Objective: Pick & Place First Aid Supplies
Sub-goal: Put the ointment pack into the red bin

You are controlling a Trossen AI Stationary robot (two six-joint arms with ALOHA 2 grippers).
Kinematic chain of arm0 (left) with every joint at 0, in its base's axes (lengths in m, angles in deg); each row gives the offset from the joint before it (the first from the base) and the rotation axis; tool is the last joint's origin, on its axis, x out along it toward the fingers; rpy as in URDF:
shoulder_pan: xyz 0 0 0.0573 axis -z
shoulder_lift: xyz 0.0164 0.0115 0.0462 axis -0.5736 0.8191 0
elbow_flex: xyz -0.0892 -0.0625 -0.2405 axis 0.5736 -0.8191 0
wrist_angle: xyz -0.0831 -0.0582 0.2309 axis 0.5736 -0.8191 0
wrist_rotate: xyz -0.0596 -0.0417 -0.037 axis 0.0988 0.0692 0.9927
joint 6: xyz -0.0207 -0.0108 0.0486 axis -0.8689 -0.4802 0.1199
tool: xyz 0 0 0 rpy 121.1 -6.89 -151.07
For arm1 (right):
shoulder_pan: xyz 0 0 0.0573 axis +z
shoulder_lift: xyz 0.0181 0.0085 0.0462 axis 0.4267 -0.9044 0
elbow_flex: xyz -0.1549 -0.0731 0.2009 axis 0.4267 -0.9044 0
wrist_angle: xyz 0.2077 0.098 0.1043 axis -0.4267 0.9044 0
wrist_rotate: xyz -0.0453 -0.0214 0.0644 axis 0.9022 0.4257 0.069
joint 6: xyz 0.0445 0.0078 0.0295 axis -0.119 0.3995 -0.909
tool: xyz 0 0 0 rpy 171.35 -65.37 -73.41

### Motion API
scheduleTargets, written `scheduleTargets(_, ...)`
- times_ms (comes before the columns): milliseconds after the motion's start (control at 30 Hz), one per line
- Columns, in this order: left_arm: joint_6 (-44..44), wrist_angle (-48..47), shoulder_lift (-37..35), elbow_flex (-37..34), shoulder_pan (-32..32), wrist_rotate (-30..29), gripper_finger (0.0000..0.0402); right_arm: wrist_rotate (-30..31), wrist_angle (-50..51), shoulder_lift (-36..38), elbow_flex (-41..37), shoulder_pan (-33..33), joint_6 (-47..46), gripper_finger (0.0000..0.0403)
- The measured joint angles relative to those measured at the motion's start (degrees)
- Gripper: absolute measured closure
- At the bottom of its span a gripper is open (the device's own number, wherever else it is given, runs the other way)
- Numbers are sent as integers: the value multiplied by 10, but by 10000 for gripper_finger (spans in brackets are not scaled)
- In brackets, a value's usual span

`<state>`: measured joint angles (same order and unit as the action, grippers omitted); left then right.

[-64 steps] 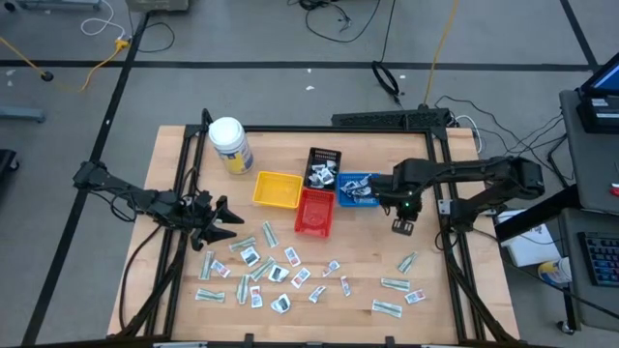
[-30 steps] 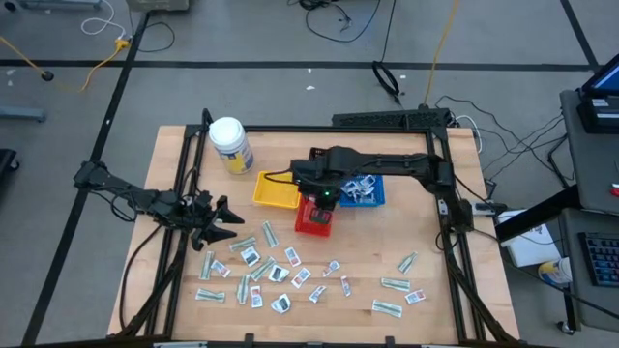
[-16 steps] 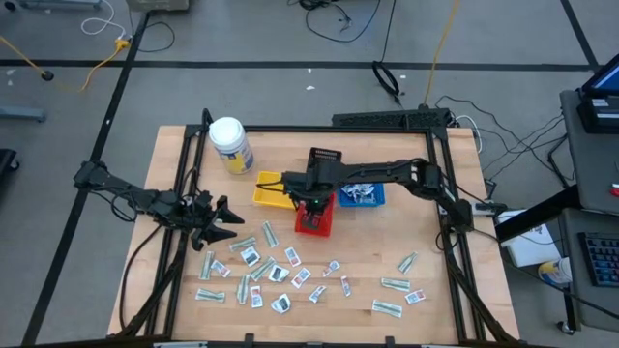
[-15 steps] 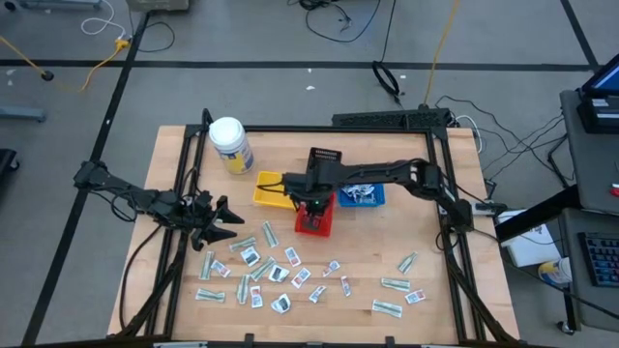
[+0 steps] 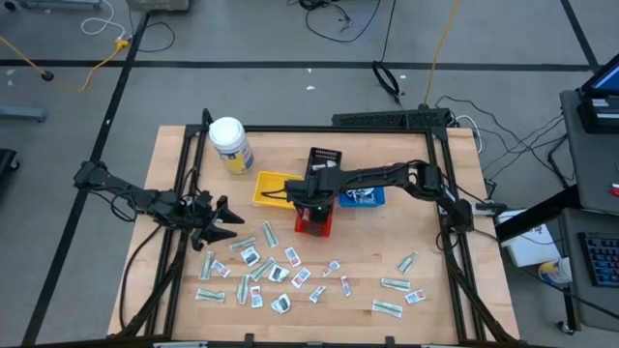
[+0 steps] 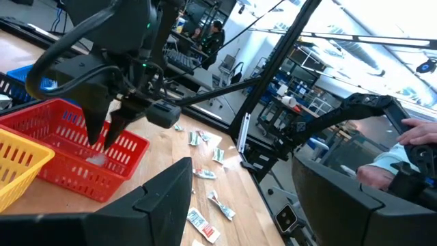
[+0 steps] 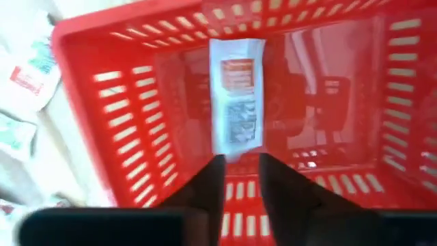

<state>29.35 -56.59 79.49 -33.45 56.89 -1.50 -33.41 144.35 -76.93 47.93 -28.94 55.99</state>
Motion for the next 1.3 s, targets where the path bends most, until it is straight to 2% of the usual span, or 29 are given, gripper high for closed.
scheduleTargets(167, 0, 0, 0, 0, 0, 0, 144, -7, 0, 4, 0, 0, 0, 237)
scheduleTargets(333, 0, 0, 0, 0, 0, 0, 144, 31, 2, 39, 0, 0, -37, 201)
scheduleTargets(567, 0, 0, 0, 0, 0, 0, 144, 30, 18, 93, -27, 7, -135, 203)
scheduleTargets(833, 0, 0, 0, 0, 0, 0, 144, 32, 16, 145, -99, 14, -352, 221)
scheduleTargets(1000, 0, 0, 0, 0, 0, 0, 144, 33, 9, 155, -127, 31, -356, 224)
scheduleTargets(1300, 0, 0, 0, 0, 0, 0, 144, 32, -5, 219, -232, 120, -419, 225)
